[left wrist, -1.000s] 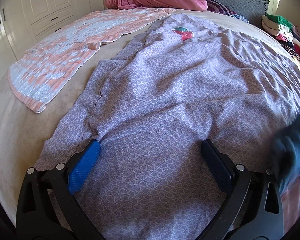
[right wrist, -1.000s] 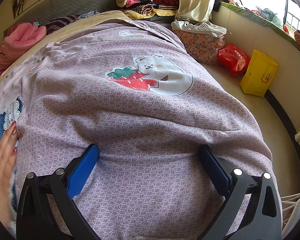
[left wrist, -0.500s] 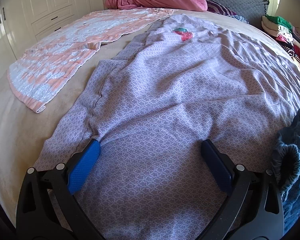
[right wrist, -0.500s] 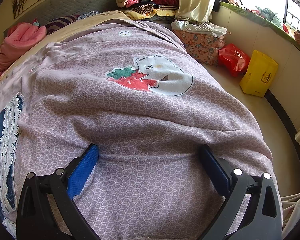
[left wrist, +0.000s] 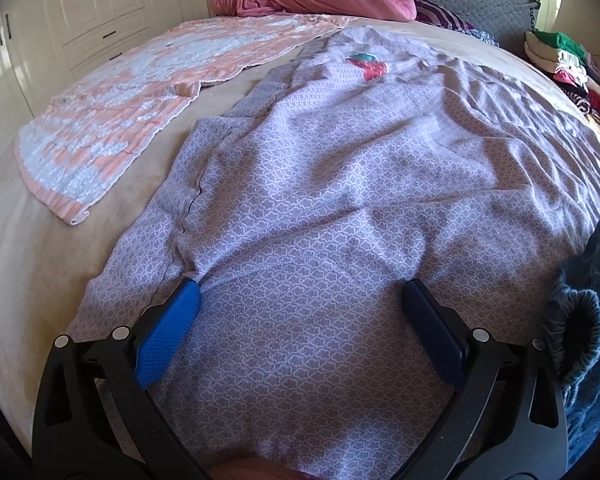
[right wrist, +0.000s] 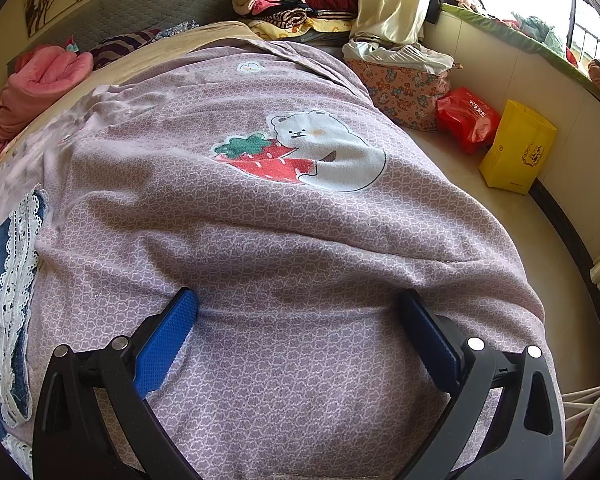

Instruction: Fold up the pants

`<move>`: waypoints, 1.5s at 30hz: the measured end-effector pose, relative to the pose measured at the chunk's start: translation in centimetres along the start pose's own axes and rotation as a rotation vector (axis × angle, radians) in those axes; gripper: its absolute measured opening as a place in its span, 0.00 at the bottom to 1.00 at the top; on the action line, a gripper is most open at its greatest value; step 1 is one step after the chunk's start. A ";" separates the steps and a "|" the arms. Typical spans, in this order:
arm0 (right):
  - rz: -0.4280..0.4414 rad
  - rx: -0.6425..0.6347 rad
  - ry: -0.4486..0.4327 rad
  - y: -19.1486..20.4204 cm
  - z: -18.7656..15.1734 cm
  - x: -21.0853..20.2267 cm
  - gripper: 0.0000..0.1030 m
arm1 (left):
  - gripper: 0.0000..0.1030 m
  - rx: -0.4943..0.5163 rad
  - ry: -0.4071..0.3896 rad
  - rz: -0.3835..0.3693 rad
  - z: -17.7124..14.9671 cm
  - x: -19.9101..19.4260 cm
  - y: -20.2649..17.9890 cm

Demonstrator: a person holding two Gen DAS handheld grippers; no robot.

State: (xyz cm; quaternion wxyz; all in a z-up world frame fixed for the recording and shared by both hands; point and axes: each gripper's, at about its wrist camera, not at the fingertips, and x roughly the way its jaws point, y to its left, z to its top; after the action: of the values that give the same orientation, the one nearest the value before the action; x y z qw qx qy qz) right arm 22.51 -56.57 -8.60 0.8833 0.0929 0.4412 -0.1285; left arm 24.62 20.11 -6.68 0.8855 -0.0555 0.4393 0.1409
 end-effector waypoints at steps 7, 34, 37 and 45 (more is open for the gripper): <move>0.000 0.000 0.000 0.0 0.0 0.0 0.96 | 0.92 -0.005 -0.006 -0.011 0.0 0.1 0.2; 0.000 0.000 0.000 0.0 0.0 0.0 0.96 | 0.92 -0.002 -0.009 -0.008 0.2 0.3 0.2; 0.000 0.000 0.000 0.0 0.0 0.0 0.96 | 0.92 -0.002 -0.011 -0.007 0.2 0.3 0.2; 0.001 0.000 0.000 0.0 0.0 0.0 0.96 | 0.92 -0.002 -0.011 -0.007 0.1 0.2 0.2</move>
State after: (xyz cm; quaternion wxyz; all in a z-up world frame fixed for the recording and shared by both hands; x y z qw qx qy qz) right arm 22.49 -56.58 -8.58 0.8832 0.0932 0.4413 -0.1283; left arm 24.81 20.38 -6.79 0.8883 -0.0571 0.4342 0.1385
